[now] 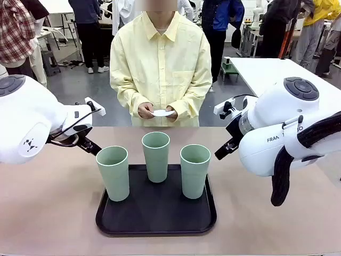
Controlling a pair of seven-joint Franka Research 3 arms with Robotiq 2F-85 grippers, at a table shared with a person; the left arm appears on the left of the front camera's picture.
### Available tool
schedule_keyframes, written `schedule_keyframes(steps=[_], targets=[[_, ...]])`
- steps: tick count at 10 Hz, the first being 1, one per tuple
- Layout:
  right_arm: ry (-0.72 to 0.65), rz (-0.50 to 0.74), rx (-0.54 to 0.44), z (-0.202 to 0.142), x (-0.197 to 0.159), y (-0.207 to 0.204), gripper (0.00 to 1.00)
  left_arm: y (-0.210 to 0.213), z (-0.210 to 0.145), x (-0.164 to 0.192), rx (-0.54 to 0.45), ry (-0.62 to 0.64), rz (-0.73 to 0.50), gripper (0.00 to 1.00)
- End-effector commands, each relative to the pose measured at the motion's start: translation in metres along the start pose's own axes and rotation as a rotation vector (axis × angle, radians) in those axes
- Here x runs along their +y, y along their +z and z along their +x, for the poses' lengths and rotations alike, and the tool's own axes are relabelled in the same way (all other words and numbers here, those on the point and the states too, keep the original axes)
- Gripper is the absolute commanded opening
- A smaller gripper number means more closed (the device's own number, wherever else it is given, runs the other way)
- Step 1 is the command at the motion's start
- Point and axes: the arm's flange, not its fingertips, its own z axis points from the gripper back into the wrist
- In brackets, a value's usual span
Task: Place coasters on the table and set cups on them.
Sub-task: Pick up one Reusable plastic cup and place it on a coaster set by the human.
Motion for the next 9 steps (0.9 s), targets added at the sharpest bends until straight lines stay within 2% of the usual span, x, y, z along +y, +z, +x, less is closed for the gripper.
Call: schedule_keyframes(steps=[1,9], targets=[[0.0,0.0,0.0,0.0,0.0,0.0,1.0,0.0,0.0,-0.0001,0.0,0.0,0.0,1.0],[0.0,0.0,0.0,0.0,0.0,0.0,1.0,0.0,0.0,-0.0001,0.0,0.0,0.0,1.0]])
